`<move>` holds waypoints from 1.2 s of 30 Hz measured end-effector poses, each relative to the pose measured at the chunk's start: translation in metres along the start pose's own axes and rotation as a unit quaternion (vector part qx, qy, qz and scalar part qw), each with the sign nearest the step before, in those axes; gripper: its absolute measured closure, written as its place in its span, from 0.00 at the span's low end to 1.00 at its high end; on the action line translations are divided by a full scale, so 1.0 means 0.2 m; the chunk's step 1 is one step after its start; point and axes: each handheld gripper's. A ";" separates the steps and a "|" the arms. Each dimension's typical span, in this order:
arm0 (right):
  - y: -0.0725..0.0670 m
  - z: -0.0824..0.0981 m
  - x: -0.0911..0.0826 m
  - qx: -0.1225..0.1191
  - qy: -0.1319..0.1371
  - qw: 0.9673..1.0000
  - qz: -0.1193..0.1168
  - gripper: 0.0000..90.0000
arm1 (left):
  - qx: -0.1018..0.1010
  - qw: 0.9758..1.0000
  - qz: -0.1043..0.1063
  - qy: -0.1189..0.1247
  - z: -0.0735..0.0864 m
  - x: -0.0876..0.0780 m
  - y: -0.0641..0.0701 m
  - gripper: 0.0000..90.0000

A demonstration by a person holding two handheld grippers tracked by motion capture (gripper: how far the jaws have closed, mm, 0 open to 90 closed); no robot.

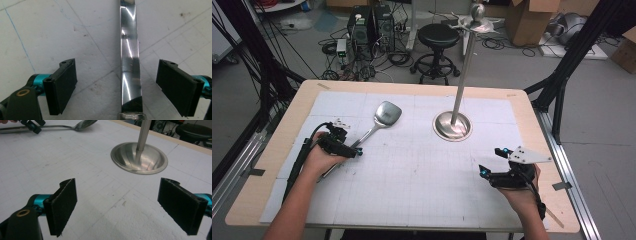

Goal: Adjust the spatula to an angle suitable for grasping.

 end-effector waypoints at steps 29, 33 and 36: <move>0.00 0.00 0.01 -0.001 -0.005 1.000 -0.006 0.17 | 0.022 0.999 0.032 0.006 0.00 -0.06 0.03 0.81; 0.00 0.00 0.01 -0.002 -0.005 1.000 -0.005 0.17 | 0.033 0.999 0.042 0.010 0.00 -0.06 0.02 0.83; 0.00 0.00 0.01 -0.003 -0.004 1.000 -0.005 0.17 | 0.032 0.998 0.051 0.006 0.01 -0.06 0.01 0.83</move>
Point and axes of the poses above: each handheld gripper's, and its own axes: x roughly forward along the jaws, z roughly out of its underside, y roughly to its right, and after that the axes turned 11 degrees about -z, right-handed
